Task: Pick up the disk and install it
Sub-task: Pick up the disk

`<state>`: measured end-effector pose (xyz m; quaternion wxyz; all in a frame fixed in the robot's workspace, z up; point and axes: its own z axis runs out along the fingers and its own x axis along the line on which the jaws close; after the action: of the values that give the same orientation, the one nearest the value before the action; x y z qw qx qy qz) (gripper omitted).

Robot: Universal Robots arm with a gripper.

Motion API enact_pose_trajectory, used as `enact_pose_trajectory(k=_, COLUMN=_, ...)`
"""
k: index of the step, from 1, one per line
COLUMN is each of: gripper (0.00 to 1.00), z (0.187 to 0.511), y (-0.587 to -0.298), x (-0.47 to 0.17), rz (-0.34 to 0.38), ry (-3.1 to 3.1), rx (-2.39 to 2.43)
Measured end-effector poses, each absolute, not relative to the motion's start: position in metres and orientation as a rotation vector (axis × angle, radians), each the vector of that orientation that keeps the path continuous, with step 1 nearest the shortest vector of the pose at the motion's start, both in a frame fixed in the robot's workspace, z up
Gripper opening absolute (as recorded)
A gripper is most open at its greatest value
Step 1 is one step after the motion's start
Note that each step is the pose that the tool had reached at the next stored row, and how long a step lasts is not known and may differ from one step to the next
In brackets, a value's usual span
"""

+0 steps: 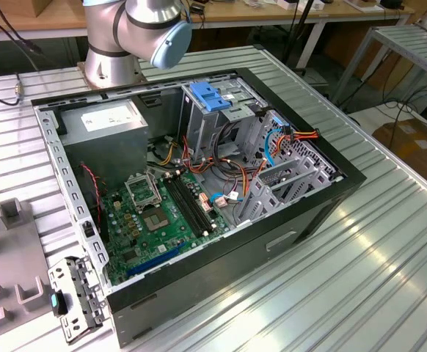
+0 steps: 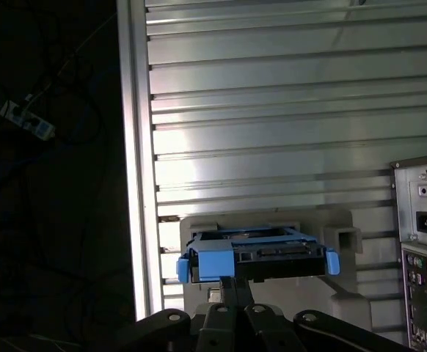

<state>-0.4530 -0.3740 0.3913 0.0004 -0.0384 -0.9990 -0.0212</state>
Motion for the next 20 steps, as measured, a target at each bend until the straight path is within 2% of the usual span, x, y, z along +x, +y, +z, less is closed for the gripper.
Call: enact_pose_trajectory(k=20, gripper=0.11, z=0.3912, y=-0.3739, x=-0.4531, rz=-0.065, ry=-3.111, rx=0.374)
